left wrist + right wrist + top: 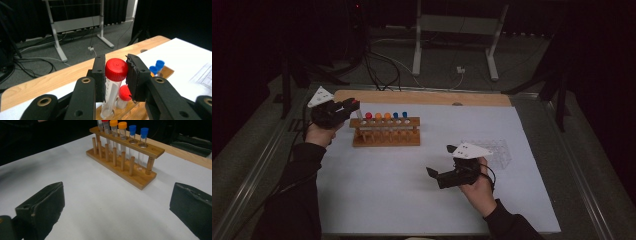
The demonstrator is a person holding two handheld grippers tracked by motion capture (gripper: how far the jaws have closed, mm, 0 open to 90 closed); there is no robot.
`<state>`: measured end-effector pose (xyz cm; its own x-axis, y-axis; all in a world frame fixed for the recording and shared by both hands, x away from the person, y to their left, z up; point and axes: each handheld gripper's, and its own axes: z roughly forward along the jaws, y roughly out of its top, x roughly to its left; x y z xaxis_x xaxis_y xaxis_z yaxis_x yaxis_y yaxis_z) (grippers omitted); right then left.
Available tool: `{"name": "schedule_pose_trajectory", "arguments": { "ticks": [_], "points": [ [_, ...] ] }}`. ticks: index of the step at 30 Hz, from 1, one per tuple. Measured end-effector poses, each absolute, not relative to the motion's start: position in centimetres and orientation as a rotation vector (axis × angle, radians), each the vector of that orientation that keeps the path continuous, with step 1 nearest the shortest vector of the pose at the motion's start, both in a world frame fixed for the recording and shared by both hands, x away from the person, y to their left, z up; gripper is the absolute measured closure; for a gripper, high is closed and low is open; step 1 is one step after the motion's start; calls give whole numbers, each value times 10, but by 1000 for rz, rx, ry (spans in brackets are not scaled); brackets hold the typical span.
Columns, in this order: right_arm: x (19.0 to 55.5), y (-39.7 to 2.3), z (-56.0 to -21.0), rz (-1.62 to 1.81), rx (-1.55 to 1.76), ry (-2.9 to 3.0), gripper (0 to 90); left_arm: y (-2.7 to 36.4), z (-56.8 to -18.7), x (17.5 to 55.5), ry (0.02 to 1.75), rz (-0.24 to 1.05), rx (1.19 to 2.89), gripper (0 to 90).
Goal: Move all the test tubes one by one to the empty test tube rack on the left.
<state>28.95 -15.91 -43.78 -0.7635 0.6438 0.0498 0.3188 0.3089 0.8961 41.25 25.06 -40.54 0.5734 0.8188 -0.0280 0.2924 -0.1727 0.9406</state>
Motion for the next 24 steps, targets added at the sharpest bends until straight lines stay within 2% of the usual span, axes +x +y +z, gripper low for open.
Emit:
{"name": "schedule_pose_trajectory", "arguments": {
  "ticks": [13, 24],
  "points": [
    [291, -161, -439, 1440, 880, 2271, 0, 245, -439, 417, 981, 578, 1770, 712],
    [291, -161, -439, 1440, 882, 2274, 0, 244, -449, 419, 1012, 571, 1789, 711]
  ]
}}
